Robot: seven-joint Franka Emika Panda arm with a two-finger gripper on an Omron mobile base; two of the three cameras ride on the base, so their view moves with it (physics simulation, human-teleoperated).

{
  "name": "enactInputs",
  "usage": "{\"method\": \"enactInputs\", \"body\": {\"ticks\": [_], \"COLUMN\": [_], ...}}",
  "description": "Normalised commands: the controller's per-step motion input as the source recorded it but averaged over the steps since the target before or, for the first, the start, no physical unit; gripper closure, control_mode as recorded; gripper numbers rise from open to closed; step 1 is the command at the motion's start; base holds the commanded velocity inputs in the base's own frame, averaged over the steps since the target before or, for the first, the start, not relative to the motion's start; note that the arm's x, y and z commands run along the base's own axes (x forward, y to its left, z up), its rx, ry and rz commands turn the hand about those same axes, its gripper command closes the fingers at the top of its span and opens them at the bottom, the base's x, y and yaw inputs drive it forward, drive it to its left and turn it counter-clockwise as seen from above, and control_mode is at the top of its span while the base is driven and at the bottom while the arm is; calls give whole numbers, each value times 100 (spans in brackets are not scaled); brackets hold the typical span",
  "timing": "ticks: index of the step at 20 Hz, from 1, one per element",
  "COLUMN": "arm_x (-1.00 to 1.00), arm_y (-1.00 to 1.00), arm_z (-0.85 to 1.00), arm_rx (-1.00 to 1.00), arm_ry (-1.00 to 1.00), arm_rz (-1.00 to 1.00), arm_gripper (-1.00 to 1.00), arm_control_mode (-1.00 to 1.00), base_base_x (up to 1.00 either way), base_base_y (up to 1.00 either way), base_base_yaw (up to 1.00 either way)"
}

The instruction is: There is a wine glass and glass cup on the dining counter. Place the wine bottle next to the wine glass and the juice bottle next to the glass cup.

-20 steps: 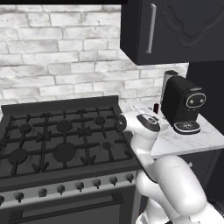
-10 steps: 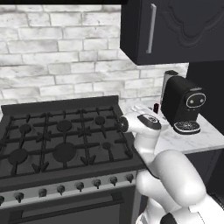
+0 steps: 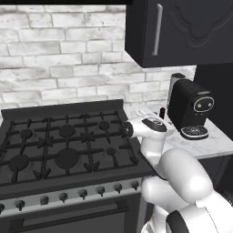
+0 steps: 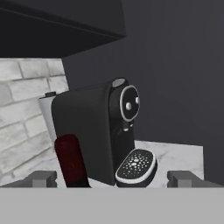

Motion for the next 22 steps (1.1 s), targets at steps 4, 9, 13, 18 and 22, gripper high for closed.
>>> {"method": "enactInputs", "body": {"ticks": [4,9,13,18,22], "arm_x": [19,27,16,7,13], "arm_y": [-3,-9,-2,-4,-3], "arm_z": [-9,-8,-10,-13,-13], "arm_rx": [0,0,0,0,0], "arm_ry": [0,0,0,0,0], "arm_rz": [0,0,0,0,0], "arm_gripper": [-100,-100,-100,-100,-100], "arm_control_mode": [-100,-100,-100,-100,-100], "base_base_x": [0,0,0,0,0], "base_base_y": [0,0,0,0,0], "base_base_yaw": [0,0,0,0,0]}}
